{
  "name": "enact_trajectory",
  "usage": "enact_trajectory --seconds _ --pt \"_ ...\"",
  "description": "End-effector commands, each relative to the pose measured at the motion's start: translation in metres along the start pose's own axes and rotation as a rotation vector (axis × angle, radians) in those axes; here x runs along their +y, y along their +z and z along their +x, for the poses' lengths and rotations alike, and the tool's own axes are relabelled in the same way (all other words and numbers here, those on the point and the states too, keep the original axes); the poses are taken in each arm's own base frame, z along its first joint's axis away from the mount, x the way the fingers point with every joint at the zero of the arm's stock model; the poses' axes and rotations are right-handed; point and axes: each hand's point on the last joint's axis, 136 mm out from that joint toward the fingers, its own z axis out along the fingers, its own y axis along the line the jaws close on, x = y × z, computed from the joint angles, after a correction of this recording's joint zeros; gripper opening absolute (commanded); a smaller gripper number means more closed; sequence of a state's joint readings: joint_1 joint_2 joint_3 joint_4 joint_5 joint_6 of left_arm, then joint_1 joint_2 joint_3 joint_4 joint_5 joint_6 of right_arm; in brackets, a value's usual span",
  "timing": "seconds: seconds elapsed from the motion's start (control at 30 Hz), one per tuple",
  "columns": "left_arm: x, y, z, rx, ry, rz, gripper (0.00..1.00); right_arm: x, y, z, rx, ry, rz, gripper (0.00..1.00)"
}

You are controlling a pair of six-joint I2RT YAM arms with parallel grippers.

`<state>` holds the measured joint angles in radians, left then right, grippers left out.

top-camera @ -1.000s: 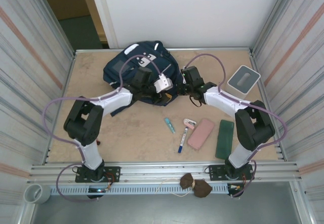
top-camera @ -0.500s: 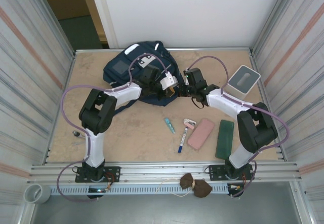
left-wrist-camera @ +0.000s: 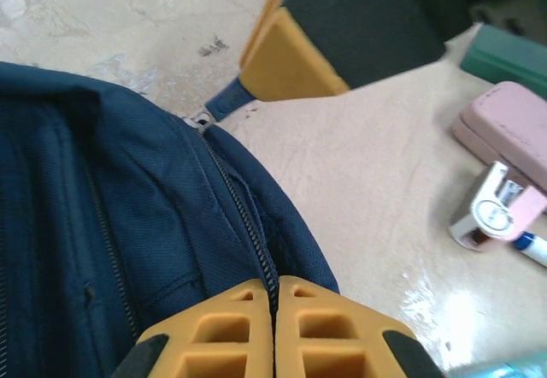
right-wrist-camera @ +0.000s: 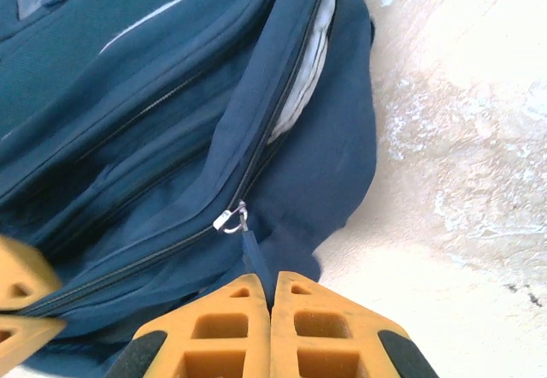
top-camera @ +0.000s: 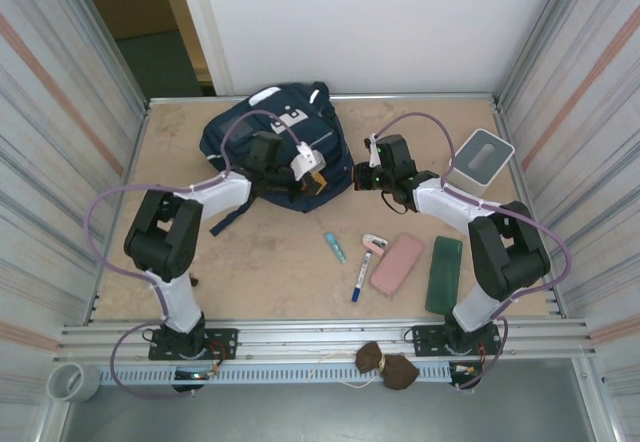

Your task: Pack the student bag

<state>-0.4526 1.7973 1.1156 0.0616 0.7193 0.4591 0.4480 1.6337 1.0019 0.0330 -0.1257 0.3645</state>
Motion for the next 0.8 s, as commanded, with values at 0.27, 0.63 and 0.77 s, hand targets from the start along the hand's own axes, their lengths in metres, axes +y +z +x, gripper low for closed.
enact_trajectory --seconds 0.27,0.63,0.77 --pt "-0.033 -0.049 -0.016 -0.067 0.063 0.078 0.0 -0.043 -0.008 0.002 -0.018 -0.151 0.307 0.0" --pt "-0.042 -0.07 0.005 -0.039 0.064 0.06 0.0 -0.052 -0.008 -0.029 -0.071 -0.143 0.418 0.0" --pt "-0.034 -0.069 0.02 0.012 0.059 0.02 0.0 -0.041 -0.007 -0.033 -0.079 -0.171 0.396 0.0"
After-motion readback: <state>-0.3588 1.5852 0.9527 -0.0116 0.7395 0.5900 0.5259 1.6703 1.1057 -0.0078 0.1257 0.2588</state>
